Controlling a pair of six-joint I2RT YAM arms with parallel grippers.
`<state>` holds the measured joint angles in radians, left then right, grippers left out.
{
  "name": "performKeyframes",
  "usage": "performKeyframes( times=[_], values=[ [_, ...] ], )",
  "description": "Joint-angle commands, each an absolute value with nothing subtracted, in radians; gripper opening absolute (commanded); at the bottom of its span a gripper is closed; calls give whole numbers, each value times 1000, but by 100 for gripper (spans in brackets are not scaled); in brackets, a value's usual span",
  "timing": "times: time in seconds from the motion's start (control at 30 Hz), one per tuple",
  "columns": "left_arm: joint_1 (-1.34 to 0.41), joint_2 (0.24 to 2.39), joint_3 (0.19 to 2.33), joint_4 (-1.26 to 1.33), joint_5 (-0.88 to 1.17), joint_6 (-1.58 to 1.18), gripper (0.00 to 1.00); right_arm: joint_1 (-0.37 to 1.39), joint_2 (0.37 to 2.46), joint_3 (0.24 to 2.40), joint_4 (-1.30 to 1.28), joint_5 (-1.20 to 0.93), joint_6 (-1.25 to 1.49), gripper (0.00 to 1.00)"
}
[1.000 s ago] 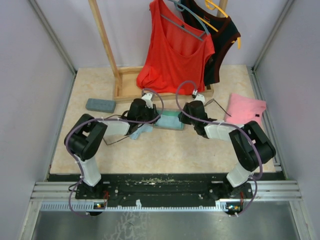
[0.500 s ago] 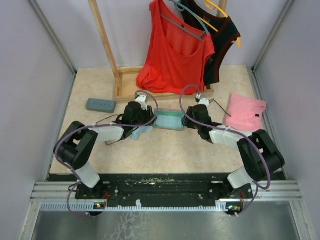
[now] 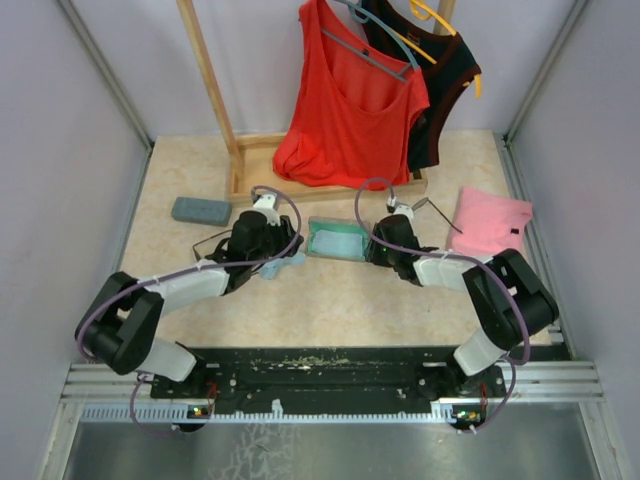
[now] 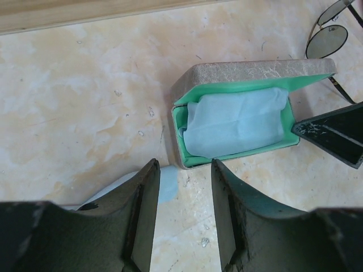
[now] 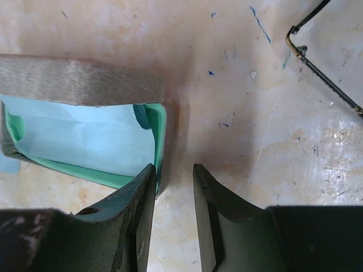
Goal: Organize the sunglasses
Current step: Adjust the sunglasses case at the center of the board.
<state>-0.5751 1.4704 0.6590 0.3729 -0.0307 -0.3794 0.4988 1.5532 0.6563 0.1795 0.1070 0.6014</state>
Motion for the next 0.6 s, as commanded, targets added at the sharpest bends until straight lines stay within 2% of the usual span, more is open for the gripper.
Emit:
performKeyframes(
  times=[0.0, 0.17, 0.37, 0.57],
  values=[
    [-568, 1404, 637, 331, -74, -393, 47, 490, 1585, 719, 188, 104, 579, 32],
    [-568, 1368, 629, 298, -100, -398, 47, 490, 1606, 740, 164, 113, 558, 24],
    [-568, 1330, 635, 188, -200, -433, 46, 489, 1576, 739, 110, 163, 534, 8],
    [-568, 1290, 625, 99, -293, -457, 48, 490, 1517, 711, 62, 192, 521, 2]
  ],
)
